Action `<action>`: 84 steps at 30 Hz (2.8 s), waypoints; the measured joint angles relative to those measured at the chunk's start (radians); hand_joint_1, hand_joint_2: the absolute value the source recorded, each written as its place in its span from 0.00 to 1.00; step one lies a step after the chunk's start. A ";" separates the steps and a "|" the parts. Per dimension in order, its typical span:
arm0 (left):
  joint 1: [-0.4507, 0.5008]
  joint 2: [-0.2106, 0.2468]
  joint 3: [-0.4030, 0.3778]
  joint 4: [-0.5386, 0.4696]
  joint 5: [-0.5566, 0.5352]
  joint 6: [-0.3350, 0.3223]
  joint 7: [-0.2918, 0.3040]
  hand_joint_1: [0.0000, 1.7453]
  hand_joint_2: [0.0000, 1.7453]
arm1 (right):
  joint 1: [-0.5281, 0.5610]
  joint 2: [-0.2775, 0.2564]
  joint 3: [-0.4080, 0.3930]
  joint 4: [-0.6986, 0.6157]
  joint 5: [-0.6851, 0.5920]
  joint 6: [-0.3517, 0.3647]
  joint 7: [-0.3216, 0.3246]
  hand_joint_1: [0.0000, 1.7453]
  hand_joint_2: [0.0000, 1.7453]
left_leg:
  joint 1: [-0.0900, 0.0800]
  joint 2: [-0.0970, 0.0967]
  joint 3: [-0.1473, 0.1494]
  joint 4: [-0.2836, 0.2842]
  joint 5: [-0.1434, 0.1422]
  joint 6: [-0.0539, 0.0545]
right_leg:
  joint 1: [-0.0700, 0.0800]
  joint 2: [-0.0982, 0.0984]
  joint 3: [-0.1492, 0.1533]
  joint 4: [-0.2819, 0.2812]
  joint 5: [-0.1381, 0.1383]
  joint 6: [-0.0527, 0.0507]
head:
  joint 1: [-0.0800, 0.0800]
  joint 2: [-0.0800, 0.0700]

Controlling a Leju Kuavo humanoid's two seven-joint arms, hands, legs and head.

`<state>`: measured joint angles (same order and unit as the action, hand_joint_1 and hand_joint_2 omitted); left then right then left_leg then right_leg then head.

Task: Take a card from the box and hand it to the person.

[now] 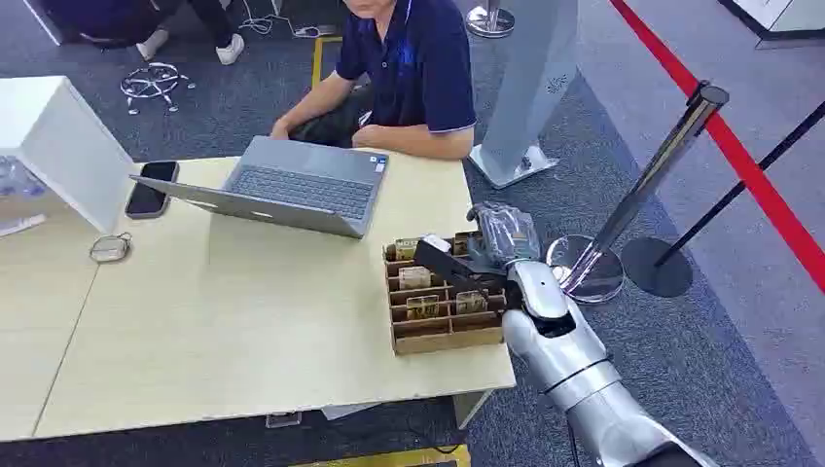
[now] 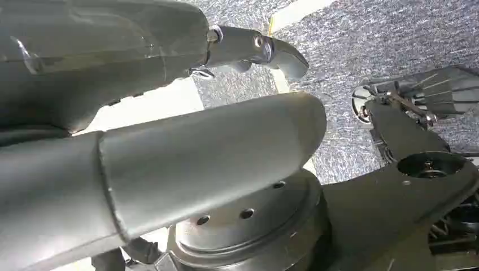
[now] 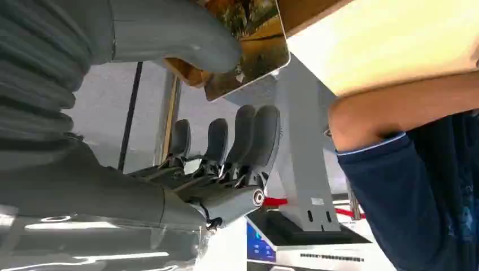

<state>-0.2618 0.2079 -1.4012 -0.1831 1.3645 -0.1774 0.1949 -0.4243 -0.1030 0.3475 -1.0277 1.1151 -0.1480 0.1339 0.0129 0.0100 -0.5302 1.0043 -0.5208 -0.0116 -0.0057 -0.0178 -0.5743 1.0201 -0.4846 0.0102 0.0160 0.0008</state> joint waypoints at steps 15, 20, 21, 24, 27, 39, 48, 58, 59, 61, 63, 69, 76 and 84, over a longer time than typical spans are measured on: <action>0.000 0.000 0.000 0.000 0.000 0.000 -0.003 0.00 0.00 | -0.014 0.003 0.003 0.056 -0.010 -0.041 -0.030 0.56 1.00 | 0.000 0.000 0.001 0.000 0.000 0.000 | 0.000 0.000 0.001 0.000 0.000 0.000 | 0.000 0.000; 0.000 0.000 0.000 0.000 0.000 0.000 -0.003 0.00 0.00 | -0.023 0.010 0.004 0.074 -0.015 -0.048 -0.033 0.57 1.00 | 0.000 0.000 0.001 0.000 0.000 0.000 | 0.000 0.000 0.001 0.000 0.000 0.000 | 0.000 0.000; 0.000 0.000 0.000 0.000 0.000 0.000 -0.003 0.00 0.00 | -0.024 0.010 0.004 0.076 -0.018 -0.050 -0.034 0.61 1.00 | 0.000 0.000 0.001 0.000 0.000 0.000 | 0.000 0.000 0.001 0.000 0.000 0.000 | 0.000 0.000; 0.000 0.000 0.000 0.000 0.000 0.000 -0.003 0.00 0.00 | -0.025 0.011 0.004 0.084 -0.022 -0.053 -0.039 0.70 1.00 | 0.000 0.000 0.001 0.000 0.000 0.000 | 0.000 0.000 0.001 0.000 0.000 0.000 | 0.000 0.000; 0.000 0.000 0.000 0.000 0.002 0.000 -0.003 0.00 0.00 | -0.030 0.019 0.003 0.101 -0.032 -0.063 -0.045 0.76 1.00 | 0.000 0.000 0.001 0.000 0.000 0.000 | 0.000 0.000 0.001 0.000 0.000 0.000 | 0.000 0.000; -0.008 0.010 0.000 0.000 0.006 -0.007 0.003 0.00 0.00 | -0.105 0.106 0.034 0.165 -0.015 0.003 0.111 0.79 1.00 | 0.001 0.002 0.003 0.000 0.000 0.000 | 0.000 0.002 0.002 0.001 0.000 0.000 | 0.000 0.000; -0.010 0.020 0.000 0.000 0.006 -0.007 0.004 0.00 0.00 | -0.117 0.147 0.067 0.172 -0.031 0.018 0.124 0.80 1.00 | 0.000 0.000 0.001 0.000 0.001 0.000 | 0.000 0.000 0.001 0.001 0.000 0.000 | 0.000 0.000; -0.009 0.024 0.000 0.000 0.008 -0.006 0.003 0.00 0.00 | -0.125 0.157 0.076 0.171 -0.061 0.020 0.108 0.81 1.00 | 0.000 0.000 0.001 0.000 0.001 0.000 | 0.000 -0.001 0.001 0.000 0.000 0.000 | 0.000 0.000; -0.008 0.024 0.000 0.000 0.009 -0.006 0.003 0.00 0.00 | -0.125 0.158 0.076 0.171 -0.062 0.021 0.108 0.81 1.00 | 0.000 0.000 0.001 0.000 0.001 0.000 | 0.000 -0.001 0.001 0.000 0.000 0.000 | 0.000 0.000; -0.008 0.025 0.000 0.000 0.009 -0.006 0.003 0.00 0.00 | -0.125 0.159 0.076 0.170 -0.063 0.023 0.108 0.81 1.00 | 0.000 0.000 0.001 0.000 0.001 0.000 | 0.000 -0.001 0.001 0.001 0.000 0.000 | 0.000 0.000; -0.008 0.025 0.000 0.000 0.009 -0.006 0.000 0.00 0.00 | -0.125 0.159 0.076 0.163 -0.062 0.028 0.108 0.81 1.00 | 0.000 0.000 0.001 0.000 0.001 0.000 | 0.000 -0.001 0.001 0.001 0.000 0.000 | 0.000 0.000; -0.004 0.025 0.000 0.000 0.017 -0.005 -0.003 0.00 0.00 | -0.126 0.156 0.076 0.118 -0.062 0.043 0.111 0.83 1.00 | 0.000 0.000 0.001 0.000 0.001 0.000 | 0.000 -0.001 0.001 0.000 0.000 0.000 | 0.000 0.000; 0.003 0.025 0.000 0.000 0.020 -0.002 -0.007 0.00 0.00 | -0.125 0.140 0.077 0.023 -0.060 0.055 0.113 0.82 1.00 | 0.000 0.000 0.001 0.000 0.001 0.000 | 0.000 0.000 0.001 0.000 0.000 0.000 | 0.000 0.000; 0.008 0.025 0.000 0.000 0.020 -0.002 -0.007 0.00 0.00 | -0.125 0.105 0.080 -0.106 -0.046 0.037 0.114 0.81 1.00 | 0.000 0.000 0.001 0.000 0.001 0.000 | 0.000 0.000 0.001 0.000 0.000 0.000 | 0.000 0.000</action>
<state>-0.2534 0.2327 -1.4012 -0.1831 1.3844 -0.1793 0.1877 -0.5498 0.0023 0.4276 -1.1334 1.0689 -0.1110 0.2483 0.0132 0.0099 -0.5291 1.0043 -0.5201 -0.0117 -0.0054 -0.0180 -0.5734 1.0205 -0.4842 0.0097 0.0160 0.0008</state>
